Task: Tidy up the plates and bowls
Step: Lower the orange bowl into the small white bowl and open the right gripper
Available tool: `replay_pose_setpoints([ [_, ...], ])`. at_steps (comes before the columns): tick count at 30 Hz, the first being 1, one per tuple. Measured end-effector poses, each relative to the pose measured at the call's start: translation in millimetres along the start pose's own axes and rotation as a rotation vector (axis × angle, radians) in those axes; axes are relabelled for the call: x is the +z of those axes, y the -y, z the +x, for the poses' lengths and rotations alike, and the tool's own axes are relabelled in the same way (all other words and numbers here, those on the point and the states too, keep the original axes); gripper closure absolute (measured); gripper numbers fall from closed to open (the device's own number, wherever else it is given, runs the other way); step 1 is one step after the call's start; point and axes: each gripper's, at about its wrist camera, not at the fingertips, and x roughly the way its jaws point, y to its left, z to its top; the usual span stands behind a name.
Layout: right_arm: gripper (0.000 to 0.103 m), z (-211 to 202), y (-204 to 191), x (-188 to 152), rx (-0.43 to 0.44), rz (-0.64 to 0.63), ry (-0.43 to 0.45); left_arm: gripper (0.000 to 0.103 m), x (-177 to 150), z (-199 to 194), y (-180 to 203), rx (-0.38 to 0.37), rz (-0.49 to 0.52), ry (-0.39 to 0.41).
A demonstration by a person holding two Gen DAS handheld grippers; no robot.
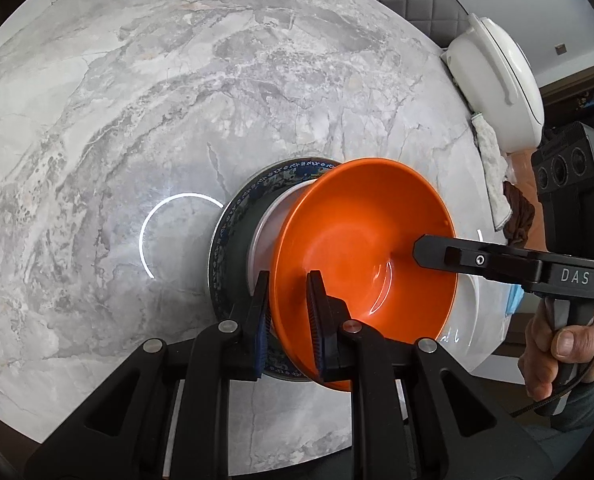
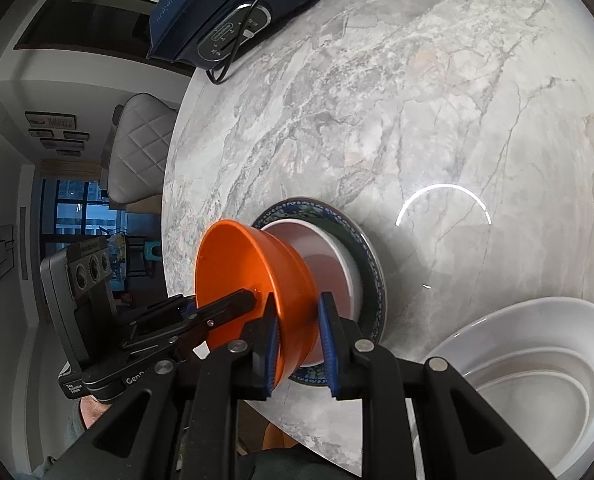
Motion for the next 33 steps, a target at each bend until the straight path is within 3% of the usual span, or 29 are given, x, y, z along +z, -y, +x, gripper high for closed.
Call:
replay_pose_setpoints([
  [33, 0.085, 16, 6, 5, -0.107, -0.057, -0.026, 0.083, 7, 6, 0, 0.044, -0.014, 0.042],
])
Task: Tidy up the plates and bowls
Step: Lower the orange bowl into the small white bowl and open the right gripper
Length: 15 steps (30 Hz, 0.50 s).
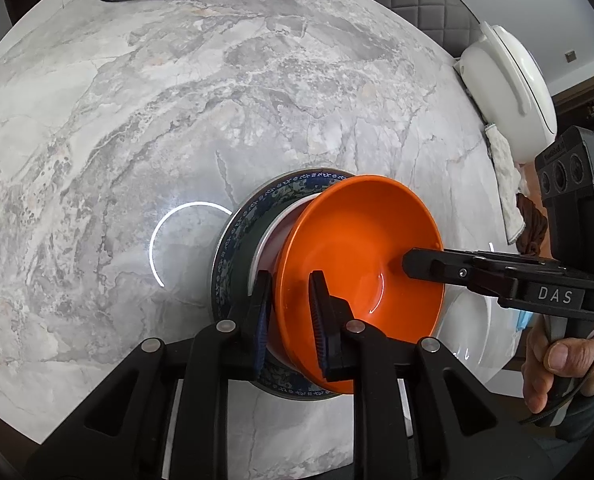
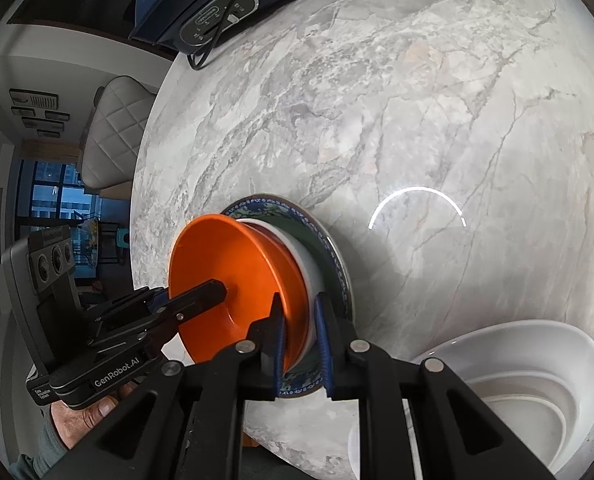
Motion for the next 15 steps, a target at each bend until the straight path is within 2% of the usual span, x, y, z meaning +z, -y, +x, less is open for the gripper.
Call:
replay_pose_setpoints([
  [2, 0.085, 0, 0, 0, 0.000, 0.001, 0.000, 0.079, -1, -1, 2, -0.001, 0.006, 0.008],
  [4, 0.085, 0, 0, 0, -0.005, -0.002, 0.000, 0.069, -2, -3, 5, -0.008, 0.011, 0.021],
  [6, 0.085, 0, -1, 0, 0.000, -0.003, 0.000, 0.046, -2, -6, 8, -0.034, 0.016, 0.037],
  [8, 0.085, -1, -2, 0, 0.003, -0.010, -0.001, 0.037, -3, -9, 13, -0.034, 0.028, 0.050],
  [11, 0.085, -1, -4, 0, -0.005, -0.018, 0.001, 0.034, -4, -9, 15, -0.038, 0.033, 0.054],
  [15, 0.085, -1, -4, 0, -0.011, -0.022, 0.000, 0.034, -5, -11, 18, -0.030, 0.040, 0.056],
])
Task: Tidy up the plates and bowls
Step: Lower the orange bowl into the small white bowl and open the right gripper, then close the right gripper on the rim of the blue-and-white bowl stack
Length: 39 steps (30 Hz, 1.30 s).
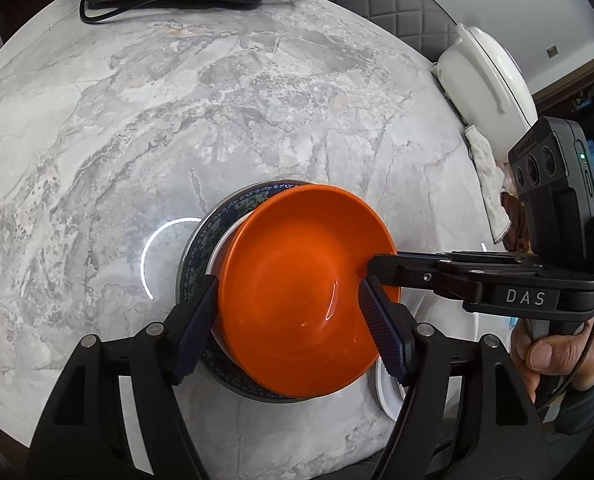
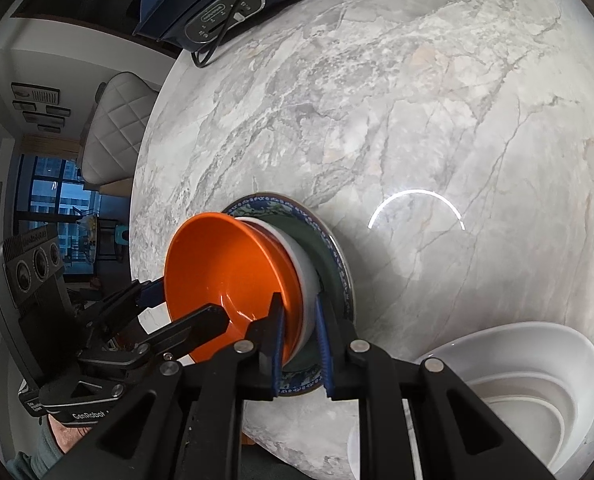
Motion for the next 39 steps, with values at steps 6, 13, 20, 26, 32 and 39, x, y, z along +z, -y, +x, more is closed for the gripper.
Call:
replay_pose_setpoints([
  [6, 0.085, 0, -4, -1, -0.042, -0.028, 0.003, 0.021, -2, -9, 10, 0.071, 0.041, 0.029],
  [13, 0.085, -2, -6, -2, -0.074, -0.044, 0.015, 0.016, -3, -27, 2, 0.072, 0.010, 0.065],
  [20, 0.035, -33, 1, -2, 0.031, -0.003, 0.122, 0.016, -10, -45, -37, 0.160, -0.050, 0.093],
  [26, 0.015, -55, 23, -3, -0.013, -0.001, 0.169, 0.003, -33, -45, -78, 0.159, -0.113, 0.086],
  [32, 0.019, -45, 33, -4, -0.065, -0.017, 0.129, 0.001, -47, -22, -85, 0.160, -0.070, 0.031],
  [39, 0.026, -22, 41, -5, -0.083, -0.011, 0.056, 0.001, -52, -3, -93, 0.121, -0.126, -0.011],
])
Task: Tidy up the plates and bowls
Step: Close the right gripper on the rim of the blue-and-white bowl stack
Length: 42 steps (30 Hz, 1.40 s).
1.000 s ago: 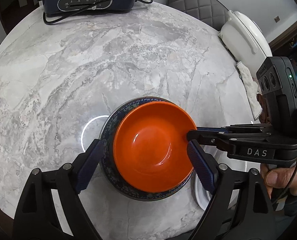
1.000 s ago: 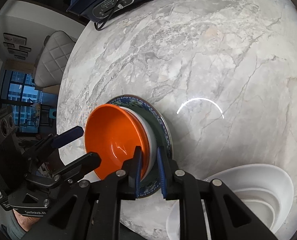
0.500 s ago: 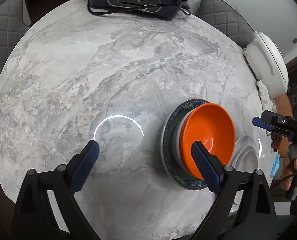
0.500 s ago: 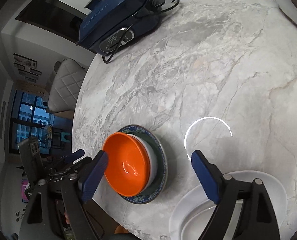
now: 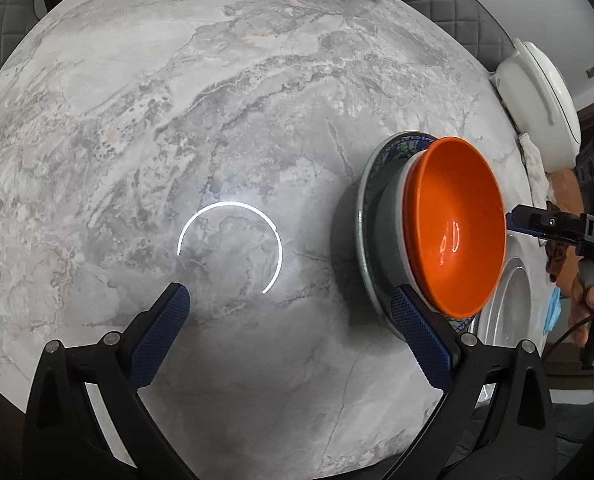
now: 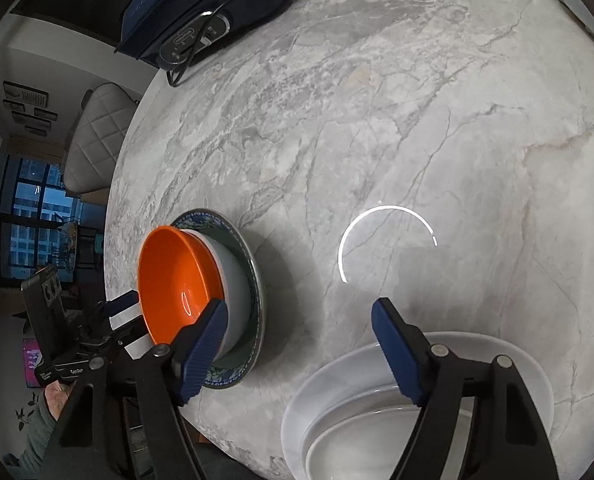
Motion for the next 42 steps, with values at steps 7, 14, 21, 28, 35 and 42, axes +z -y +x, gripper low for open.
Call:
replay_pose_setpoints([
  [7, 0.033, 9, 0, -1, 0.015, 0.001, -0.036, 0.001, 7, 5, -5, -0.004, -0.025, -0.014],
  [14, 0.033, 11, -7, -1, 0.031, -0.017, -0.057, 0.002, 15, 8, -6, -0.015, -0.031, -0.021],
  [21, 0.050, 32, -8, 4, 0.030, -0.032, -0.102, 0.004, 21, 19, 3, 0.013, 0.010, -0.030],
  [28, 0.058, 42, -6, 3, 0.053, -0.028, -0.114, 0.009, 25, 30, 6, -0.005, 0.027, -0.040],
  [35, 0.062, 46, -3, 3, 0.072, -0.015, -0.100, 0.013, 34, 37, 8, -0.026, 0.033, -0.046],
  [42, 0.075, 43, 3, 1, 0.129, 0.016, -0.089, 0.047, 42, 39, 7, -0.159, 0.029, -0.030],
])
